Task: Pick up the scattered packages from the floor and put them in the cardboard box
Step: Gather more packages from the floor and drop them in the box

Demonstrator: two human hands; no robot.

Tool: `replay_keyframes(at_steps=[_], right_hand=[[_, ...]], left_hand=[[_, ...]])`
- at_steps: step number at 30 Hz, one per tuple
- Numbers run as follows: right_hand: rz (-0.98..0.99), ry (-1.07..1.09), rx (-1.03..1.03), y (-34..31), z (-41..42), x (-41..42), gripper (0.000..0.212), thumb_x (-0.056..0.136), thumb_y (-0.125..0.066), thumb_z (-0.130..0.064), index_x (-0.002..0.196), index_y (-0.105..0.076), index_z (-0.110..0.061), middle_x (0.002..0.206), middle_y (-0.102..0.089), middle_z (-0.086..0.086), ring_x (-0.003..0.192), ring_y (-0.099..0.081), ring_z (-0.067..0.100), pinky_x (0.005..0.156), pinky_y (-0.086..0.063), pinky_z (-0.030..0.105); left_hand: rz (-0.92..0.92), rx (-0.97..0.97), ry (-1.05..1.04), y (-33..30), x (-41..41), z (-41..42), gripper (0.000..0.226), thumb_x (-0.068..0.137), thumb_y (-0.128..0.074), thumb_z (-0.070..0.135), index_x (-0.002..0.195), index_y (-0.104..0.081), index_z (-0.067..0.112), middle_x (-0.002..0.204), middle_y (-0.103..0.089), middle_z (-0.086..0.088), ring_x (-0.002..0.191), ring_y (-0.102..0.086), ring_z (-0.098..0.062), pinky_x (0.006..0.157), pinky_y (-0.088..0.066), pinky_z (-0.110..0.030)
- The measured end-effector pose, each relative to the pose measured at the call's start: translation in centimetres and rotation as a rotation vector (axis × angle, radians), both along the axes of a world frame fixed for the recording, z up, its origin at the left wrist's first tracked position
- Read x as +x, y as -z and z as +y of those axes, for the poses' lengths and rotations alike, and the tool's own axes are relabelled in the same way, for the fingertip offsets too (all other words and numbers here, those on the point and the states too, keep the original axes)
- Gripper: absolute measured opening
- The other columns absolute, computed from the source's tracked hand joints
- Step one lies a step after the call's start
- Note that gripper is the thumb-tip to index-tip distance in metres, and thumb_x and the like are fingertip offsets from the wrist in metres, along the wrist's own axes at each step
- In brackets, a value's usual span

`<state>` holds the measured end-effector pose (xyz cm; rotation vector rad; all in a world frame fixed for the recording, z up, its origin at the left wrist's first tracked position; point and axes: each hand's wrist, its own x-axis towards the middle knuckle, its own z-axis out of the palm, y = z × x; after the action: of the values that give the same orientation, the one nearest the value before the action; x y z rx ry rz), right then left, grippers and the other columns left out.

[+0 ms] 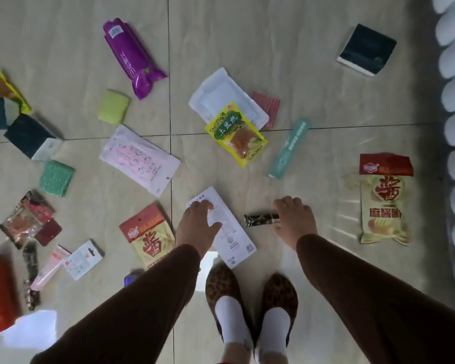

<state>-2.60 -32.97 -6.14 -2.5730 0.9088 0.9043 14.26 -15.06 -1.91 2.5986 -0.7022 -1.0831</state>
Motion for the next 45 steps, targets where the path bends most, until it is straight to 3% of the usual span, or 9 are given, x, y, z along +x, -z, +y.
replay_keyframes(at_steps=[7, 13, 18, 22, 27, 32, 37, 41, 45], right_hand=[[-0.063, 0.012, 0.012, 4.1, -0.6, 0.8, 0.03, 0.088, -0.068, -0.022, 0.117, -0.061, -0.018, 0.111, -0.062, 0.009, 0.102, -0.06, 0.032, 0.08, -0.051, 0.044], [-0.495, 0.775, 0.224, -1.1, -3.8, 5.7, 0.018, 0.1, -0.054, -0.03, 0.109, -0.045, -0.018, 0.104, -0.07, 0.007, 0.089, -0.067, 0.033, 0.073, -0.051, 0.04], [-0.578, 1.174, 0.178, -0.6, -8.9, 10.2, 0.051, 0.084, -0.08, -0.031, 0.116, -0.048, -0.007, 0.12, -0.056, 0.014, 0.1, -0.064, 0.035, 0.092, -0.054, 0.045], [-0.423, 1.237, 0.105, 2.3, -10.6, 11.8, 0.082, 0.073, -0.089, -0.038, 0.129, -0.04, -0.004, 0.134, -0.049, 0.021, 0.12, -0.056, 0.042, 0.101, -0.048, 0.048], [-0.414, 1.262, 0.175, 5.1, -10.3, 11.4, 0.069, 0.073, -0.085, -0.038, 0.118, -0.039, -0.013, 0.12, -0.064, 0.015, 0.107, -0.065, 0.038, 0.094, -0.055, 0.046], [-0.464, 1.294, 0.239, 4.8, -11.1, 10.3, 0.04, 0.081, -0.076, -0.02, 0.114, -0.054, -0.012, 0.103, -0.067, 0.007, 0.097, -0.069, 0.034, 0.085, -0.057, 0.039], [-0.561, 1.294, 0.319, 3.0, -11.3, 9.4, 0.03, 0.081, -0.073, -0.013, 0.109, -0.061, -0.015, 0.102, -0.07, 0.005, 0.097, -0.069, 0.032, 0.087, -0.057, 0.041], [-0.66, 1.31, 0.354, 2.3, -11.6, 9.9, 0.026, 0.083, -0.073, -0.012, 0.105, -0.06, -0.02, 0.1, -0.07, 0.0, 0.096, -0.069, 0.027, 0.085, -0.056, 0.037], [-0.727, 1.318, 0.446, 2.9, -12.3, 11.6, 0.029, 0.083, -0.073, -0.013, 0.105, -0.061, -0.026, 0.105, -0.073, -0.003, 0.097, -0.072, 0.022, 0.09, -0.059, 0.042]], left_hand=[[-0.053, -0.002, 0.035, 3.3, 2.8, -2.2, 0.037, 0.087, -0.069, 0.028, 0.121, -0.057, 0.021, 0.117, -0.057, 0.002, 0.11, -0.055, -0.02, 0.089, -0.049, -0.039], [-0.05, -0.042, -0.021, 1.6, 4.4, -5.9, 0.031, 0.087, -0.068, 0.026, 0.116, -0.058, 0.021, 0.115, -0.058, 0.001, 0.111, -0.056, -0.02, 0.087, -0.051, -0.041], [-0.03, -0.071, -0.028, 2.6, 6.1, -10.3, 0.036, 0.088, -0.068, 0.031, 0.12, -0.057, 0.019, 0.117, -0.058, -0.001, 0.111, -0.057, -0.022, 0.089, -0.052, -0.043], [0.02, -0.025, -0.21, 5.3, 7.4, -12.9, 0.05, 0.084, -0.073, 0.036, 0.122, -0.05, 0.013, 0.121, -0.061, -0.008, 0.112, -0.06, -0.028, 0.091, -0.05, -0.041], [0.181, -0.077, -0.685, 7.5, 7.7, -16.9, 0.072, 0.076, -0.083, 0.041, 0.122, -0.041, 0.006, 0.116, -0.058, -0.01, 0.106, -0.059, -0.03, 0.088, -0.05, -0.039], [0.357, -0.205, -1.055, 9.5, 7.7, -19.3, 0.043, 0.069, -0.087, 0.018, 0.099, -0.058, 0.008, 0.094, -0.067, -0.008, 0.081, -0.061, -0.026, 0.072, -0.05, -0.032], [0.369, -0.274, -1.027, 6.8, 8.3, -19.5, 0.012, 0.086, -0.074, 0.017, 0.078, -0.068, 0.01, 0.062, -0.053, 0.0, 0.058, -0.043, -0.018, 0.054, -0.037, -0.024], [0.372, -0.31, -0.99, 6.2, 11.6, -21.3, 0.015, 0.089, -0.071, 0.019, 0.1, -0.069, 0.009, 0.077, -0.056, -0.001, 0.068, -0.05, -0.019, 0.061, -0.042, -0.026], [0.167, 0.03, -0.912, 7.2, 13.2, -23.3, 0.08, 0.078, -0.073, 0.057, 0.135, -0.044, 0.009, 0.134, -0.04, -0.012, 0.121, -0.049, -0.032, 0.103, -0.038, -0.035]])
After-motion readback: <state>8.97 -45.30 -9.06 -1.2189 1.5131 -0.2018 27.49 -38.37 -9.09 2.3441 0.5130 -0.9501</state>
